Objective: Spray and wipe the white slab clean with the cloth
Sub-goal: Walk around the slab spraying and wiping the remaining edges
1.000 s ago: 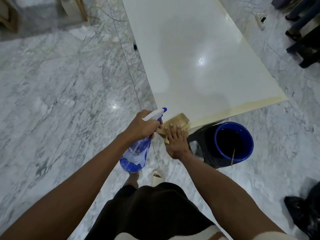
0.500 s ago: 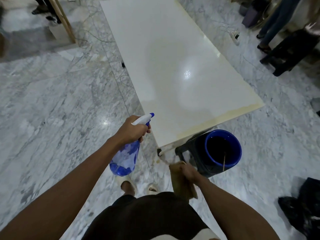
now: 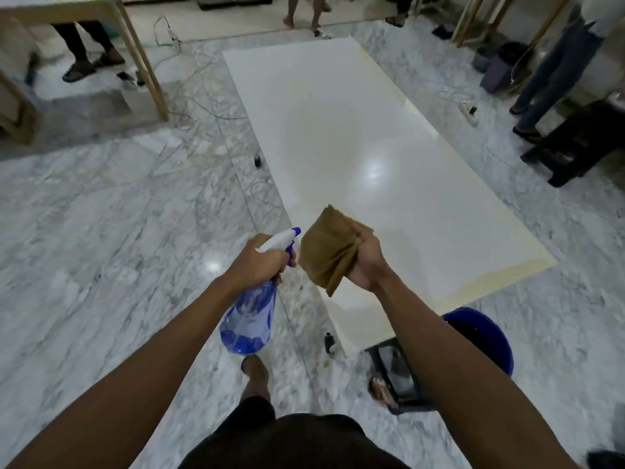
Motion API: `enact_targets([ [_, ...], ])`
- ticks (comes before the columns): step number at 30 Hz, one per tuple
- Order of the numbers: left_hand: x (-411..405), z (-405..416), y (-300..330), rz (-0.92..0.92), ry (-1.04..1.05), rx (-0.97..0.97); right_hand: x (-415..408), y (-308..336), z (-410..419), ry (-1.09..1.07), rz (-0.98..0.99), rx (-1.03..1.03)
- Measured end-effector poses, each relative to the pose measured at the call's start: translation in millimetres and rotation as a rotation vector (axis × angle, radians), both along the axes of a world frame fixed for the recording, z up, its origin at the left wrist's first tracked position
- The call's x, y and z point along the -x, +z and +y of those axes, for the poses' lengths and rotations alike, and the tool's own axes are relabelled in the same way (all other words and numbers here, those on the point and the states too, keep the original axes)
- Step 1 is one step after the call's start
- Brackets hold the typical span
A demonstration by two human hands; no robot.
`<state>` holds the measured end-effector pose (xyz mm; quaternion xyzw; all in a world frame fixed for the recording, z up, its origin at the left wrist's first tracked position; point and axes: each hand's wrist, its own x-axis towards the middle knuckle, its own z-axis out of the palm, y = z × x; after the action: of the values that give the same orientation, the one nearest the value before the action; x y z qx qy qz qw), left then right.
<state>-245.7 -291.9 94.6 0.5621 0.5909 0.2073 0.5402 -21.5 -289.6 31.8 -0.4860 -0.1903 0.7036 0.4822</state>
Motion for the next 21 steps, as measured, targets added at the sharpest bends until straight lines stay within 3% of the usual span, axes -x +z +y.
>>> enact_targets([
  [7, 86, 139, 11, 0.097, 0.055, -0.074, 90, 17, 140, -0.107, 0.154, -0.002],
  [21, 182, 354, 13, 0.041, 0.065, -0.030, 191, 11, 376, -0.130, 0.356, 0.007],
])
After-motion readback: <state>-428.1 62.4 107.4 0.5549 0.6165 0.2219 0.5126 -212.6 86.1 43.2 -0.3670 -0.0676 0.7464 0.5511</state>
